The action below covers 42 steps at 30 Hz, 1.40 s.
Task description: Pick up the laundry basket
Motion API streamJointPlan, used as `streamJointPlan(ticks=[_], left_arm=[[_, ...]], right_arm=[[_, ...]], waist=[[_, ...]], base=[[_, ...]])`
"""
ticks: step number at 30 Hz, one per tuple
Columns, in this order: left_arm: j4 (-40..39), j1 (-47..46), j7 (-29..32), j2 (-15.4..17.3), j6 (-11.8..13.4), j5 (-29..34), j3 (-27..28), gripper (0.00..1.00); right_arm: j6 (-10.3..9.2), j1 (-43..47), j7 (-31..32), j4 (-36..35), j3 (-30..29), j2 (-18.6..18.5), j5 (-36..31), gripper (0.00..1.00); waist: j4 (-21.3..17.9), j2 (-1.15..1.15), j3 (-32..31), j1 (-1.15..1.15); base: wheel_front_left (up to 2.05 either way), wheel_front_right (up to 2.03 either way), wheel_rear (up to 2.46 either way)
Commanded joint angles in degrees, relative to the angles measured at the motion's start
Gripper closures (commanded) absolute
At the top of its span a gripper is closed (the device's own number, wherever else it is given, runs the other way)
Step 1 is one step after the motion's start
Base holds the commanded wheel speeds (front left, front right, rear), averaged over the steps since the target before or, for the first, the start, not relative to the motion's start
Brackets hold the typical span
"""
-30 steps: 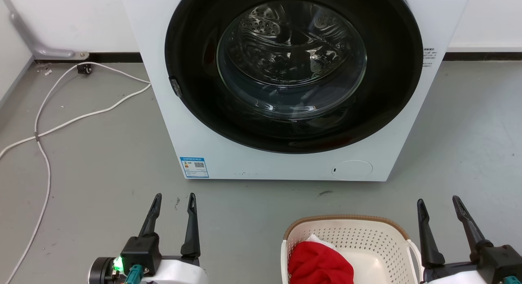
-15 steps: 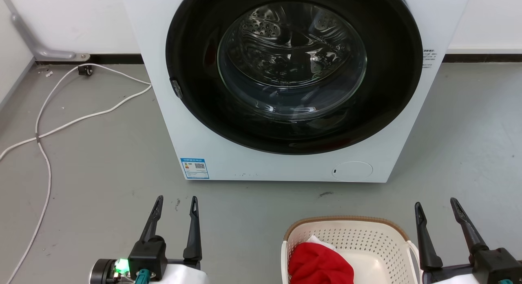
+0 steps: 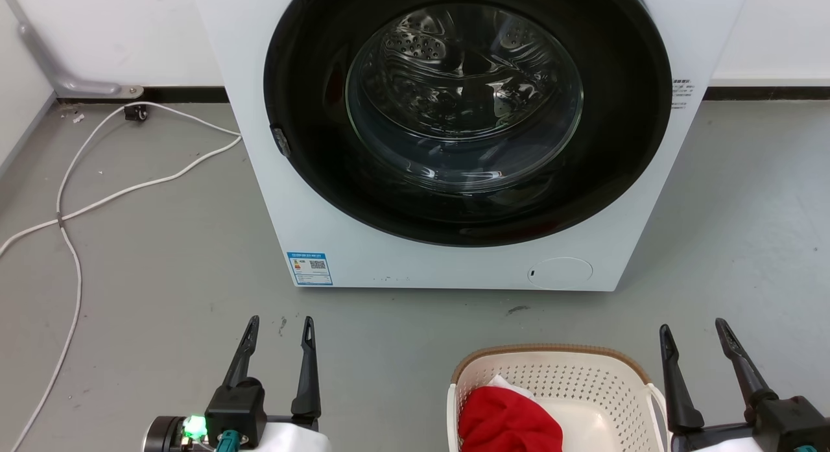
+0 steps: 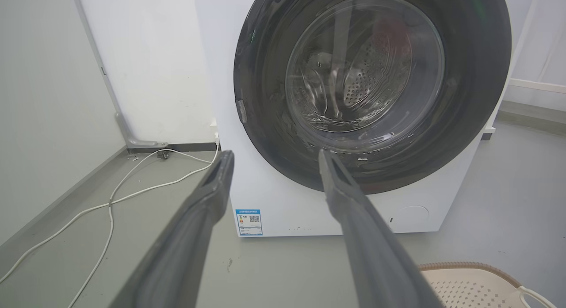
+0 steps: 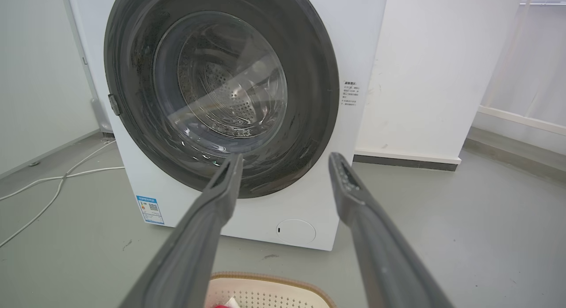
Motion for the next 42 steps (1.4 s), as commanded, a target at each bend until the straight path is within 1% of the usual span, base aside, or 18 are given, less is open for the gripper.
streamJointPlan(ticks=[1, 7, 12, 22, 28, 29, 37, 42], left_arm=[[0.10, 0.49, -0.16, 0.07, 0.13, 0.10, -0.03, 0.00], [0.18, 0.32, -0.16, 0.07, -0.06, -0.14, -0.09, 0.00], [1.37, -0.83, -0.16, 0.07, -0.98, -0.54, -1.13, 0.00], [6.47, -5.36, -0.15, 0.05, -3.57, -0.69, -7.12, 0.00], [12.11, -10.04, -0.15, 0.05, -5.38, -1.10, -10.22, 0.00], [14.40, -11.82, -0.15, 0.08, -5.98, -1.50, -11.04, 0.00], [24.95, -19.99, -0.15, 0.06, -8.08, -2.24, -13.95, 0.00], [32.10, -25.44, -0.16, 0.04, -9.15, -3.10, -15.60, 0.00]], right_arm=[[-0.02, 0.70, -0.12, 0.09, 0.06, -0.21, -0.08, 0.00], [-0.02, 0.49, -0.12, 0.13, -0.28, -0.21, -0.53, 0.00], [-0.02, 0.25, -0.12, 0.86, -1.62, -0.20, -1.37, 0.00], [-0.03, -2.64, -0.12, 5.40, -6.67, -0.19, -3.26, 0.00], [-0.03, -6.60, -0.11, 9.09, -10.28, -0.17, -4.84, 0.00], [-0.03, -8.11, -0.12, 10.51, -11.05, -0.15, -5.48, 0.00], [-0.03, -14.97, -0.12, 16.50, -13.77, -0.15, -8.48, 0.00], [-0.03, -19.36, -0.12, 20.45, -14.30, -0.16, -10.27, 0.00]], waist=[[-0.01, 0.00, 0.00, 0.00], [-0.24, 0.00, 0.29, 0.00], [-0.69, 0.00, 0.91, 0.00], [-2.53, 0.00, 4.51, 0.00], [-4.43, 0.00, 9.07, 0.00], [-5.02, 0.00, 10.66, 0.00], [-6.62, 0.00, 18.12, 0.00], [-7.13, 0.00, 23.07, 0.00]], base=[[0.00, 0.00, 0.00], [0.00, 0.00, 0.00], [0.00, 0.00, 0.00], [0.00, 0.00, 0.00], [0.00, 0.00, 0.00], [0.00, 0.00, 0.00], [0.00, 0.00, 0.00], [0.00, 0.00, 0.00]])
